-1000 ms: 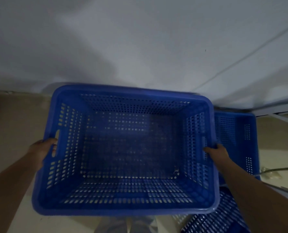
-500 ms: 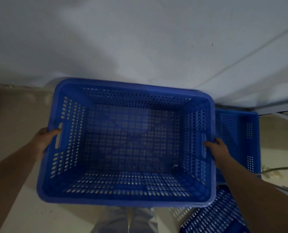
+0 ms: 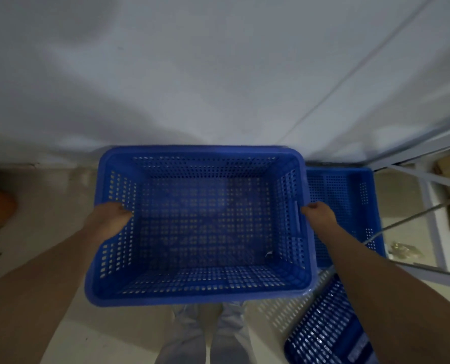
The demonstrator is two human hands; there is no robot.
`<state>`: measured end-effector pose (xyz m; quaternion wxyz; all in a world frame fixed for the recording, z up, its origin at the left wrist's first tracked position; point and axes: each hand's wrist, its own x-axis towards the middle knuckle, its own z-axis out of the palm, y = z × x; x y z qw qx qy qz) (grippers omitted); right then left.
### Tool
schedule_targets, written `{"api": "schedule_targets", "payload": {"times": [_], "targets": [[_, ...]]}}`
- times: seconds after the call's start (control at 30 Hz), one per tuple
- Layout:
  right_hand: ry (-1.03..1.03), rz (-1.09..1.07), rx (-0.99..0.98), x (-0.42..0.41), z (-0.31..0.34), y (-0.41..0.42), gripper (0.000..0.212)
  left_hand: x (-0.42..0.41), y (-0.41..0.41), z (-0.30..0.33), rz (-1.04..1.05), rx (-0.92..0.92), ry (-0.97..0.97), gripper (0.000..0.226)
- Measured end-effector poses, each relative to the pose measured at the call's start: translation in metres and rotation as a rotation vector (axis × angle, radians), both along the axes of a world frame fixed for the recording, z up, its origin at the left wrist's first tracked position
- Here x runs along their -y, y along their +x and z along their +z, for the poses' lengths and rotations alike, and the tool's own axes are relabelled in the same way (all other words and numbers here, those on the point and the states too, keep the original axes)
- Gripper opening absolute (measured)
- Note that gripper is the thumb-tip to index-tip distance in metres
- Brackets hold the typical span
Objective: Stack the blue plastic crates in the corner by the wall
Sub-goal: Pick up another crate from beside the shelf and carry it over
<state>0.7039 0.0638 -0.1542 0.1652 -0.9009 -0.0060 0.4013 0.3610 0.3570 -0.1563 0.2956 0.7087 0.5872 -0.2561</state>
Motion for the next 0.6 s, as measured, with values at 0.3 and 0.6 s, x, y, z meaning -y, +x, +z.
{"api": "schedule_targets", "payload": {"times": [0.3, 0.6], "targets": [[-0.155, 0.686, 0.106, 0.016, 0.117, -0.032, 0.038, 0.046, 0.092, 0.118, -0.846, -0.046, 0.127, 0.022], [-0.044, 0.463, 0.181, 0.114, 0.230, -0.032, 0.024, 0.168, 0.208, 0.250, -1.170, 0.172, 0.299, 0.024]]}}
